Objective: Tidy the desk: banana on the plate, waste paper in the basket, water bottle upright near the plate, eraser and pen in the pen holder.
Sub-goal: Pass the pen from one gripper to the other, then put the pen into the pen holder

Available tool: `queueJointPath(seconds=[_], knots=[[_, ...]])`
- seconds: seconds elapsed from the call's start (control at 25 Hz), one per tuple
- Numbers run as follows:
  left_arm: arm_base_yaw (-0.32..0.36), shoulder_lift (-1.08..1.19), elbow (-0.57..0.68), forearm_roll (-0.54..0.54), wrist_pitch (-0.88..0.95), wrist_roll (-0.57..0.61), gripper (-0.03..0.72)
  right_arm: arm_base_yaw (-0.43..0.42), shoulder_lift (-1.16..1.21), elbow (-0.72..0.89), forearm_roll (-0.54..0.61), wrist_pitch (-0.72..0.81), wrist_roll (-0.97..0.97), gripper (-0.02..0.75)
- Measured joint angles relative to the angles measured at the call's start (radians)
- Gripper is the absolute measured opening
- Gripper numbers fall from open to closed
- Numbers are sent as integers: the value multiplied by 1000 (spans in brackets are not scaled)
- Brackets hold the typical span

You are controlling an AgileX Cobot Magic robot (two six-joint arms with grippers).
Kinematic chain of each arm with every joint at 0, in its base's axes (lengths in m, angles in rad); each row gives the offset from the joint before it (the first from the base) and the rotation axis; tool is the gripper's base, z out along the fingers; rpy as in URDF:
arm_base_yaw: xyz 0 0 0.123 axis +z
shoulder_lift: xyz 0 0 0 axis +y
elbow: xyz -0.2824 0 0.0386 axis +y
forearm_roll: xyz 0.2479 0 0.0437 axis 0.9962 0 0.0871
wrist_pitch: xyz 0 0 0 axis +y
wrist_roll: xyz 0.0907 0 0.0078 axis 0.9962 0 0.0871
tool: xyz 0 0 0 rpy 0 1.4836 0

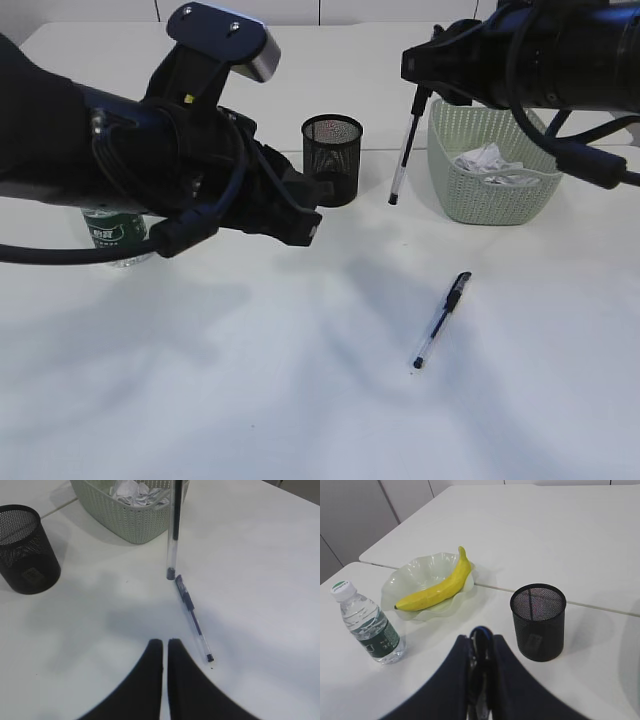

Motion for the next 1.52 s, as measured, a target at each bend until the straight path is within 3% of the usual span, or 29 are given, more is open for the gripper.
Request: queueJointPath(seconds=[0.2, 0.44, 0.56, 1.0, 1.52], knots=[[0, 0, 0, 7, 21, 0, 61, 0, 0, 0, 0, -2, -6, 54], [0, 0, 0, 12, 44, 0, 312, 0, 0, 0, 0, -4, -10, 54], [0, 0, 0, 12, 50, 0, 366, 0, 0, 0, 0, -4, -29, 53], [0, 0, 0, 26, 99, 2, 423, 0, 0, 0, 0, -46, -196, 54], [0, -13, 0, 26, 117, 2, 425, 0, 73, -80, 0, -48, -370, 54]])
